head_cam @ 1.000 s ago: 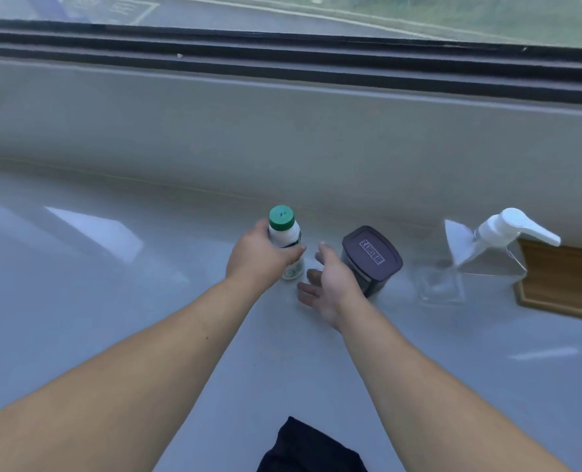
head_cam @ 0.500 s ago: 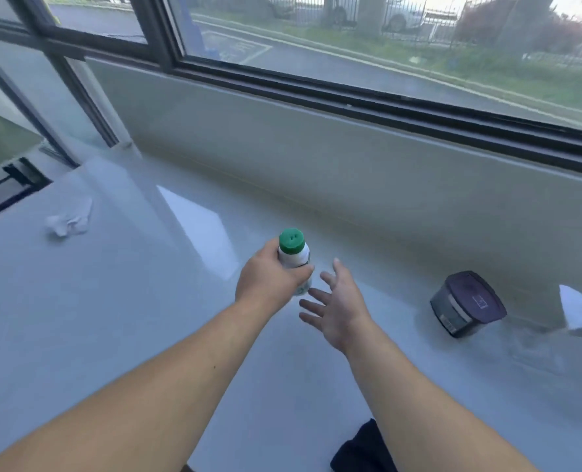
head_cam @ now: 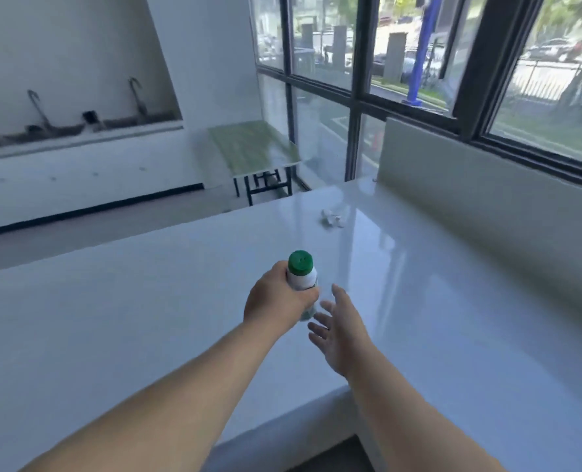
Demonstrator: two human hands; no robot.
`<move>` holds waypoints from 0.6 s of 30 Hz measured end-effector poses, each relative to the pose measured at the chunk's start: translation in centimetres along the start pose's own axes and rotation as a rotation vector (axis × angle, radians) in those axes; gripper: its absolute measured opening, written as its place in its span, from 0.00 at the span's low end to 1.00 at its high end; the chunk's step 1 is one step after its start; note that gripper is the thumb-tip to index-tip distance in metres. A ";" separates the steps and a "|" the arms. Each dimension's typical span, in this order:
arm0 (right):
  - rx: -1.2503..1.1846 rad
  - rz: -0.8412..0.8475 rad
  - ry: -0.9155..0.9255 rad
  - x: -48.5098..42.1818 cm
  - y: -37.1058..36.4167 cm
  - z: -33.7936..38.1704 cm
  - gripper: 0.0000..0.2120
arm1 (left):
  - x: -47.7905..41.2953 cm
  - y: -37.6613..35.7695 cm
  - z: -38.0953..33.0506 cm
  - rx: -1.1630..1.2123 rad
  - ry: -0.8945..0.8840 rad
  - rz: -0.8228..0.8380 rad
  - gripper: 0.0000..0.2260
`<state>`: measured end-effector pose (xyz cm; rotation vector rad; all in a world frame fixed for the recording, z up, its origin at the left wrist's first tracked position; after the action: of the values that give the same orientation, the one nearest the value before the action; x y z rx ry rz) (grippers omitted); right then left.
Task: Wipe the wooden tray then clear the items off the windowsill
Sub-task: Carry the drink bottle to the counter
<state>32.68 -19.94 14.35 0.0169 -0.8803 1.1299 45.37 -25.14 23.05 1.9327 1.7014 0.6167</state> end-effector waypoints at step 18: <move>0.411 0.353 -0.336 -4.9 -37.0 -23.8 0.31 | 1.8 30.9 30.4 -0.024 0.490 -0.351 0.17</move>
<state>75.40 -30.69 10.31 0.4132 -0.9545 1.6583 88.43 -28.51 18.77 1.4833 2.2474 1.0210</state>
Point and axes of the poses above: each hand's wrist, its own x-axis away from the middle knuckle, its own y-axis out of the back of the hand, z = x × y, the point moved 5 cm from there along -x, towards the middle knuckle, and after that the axes turned 1 degree about -y, right-handed, at the moved point
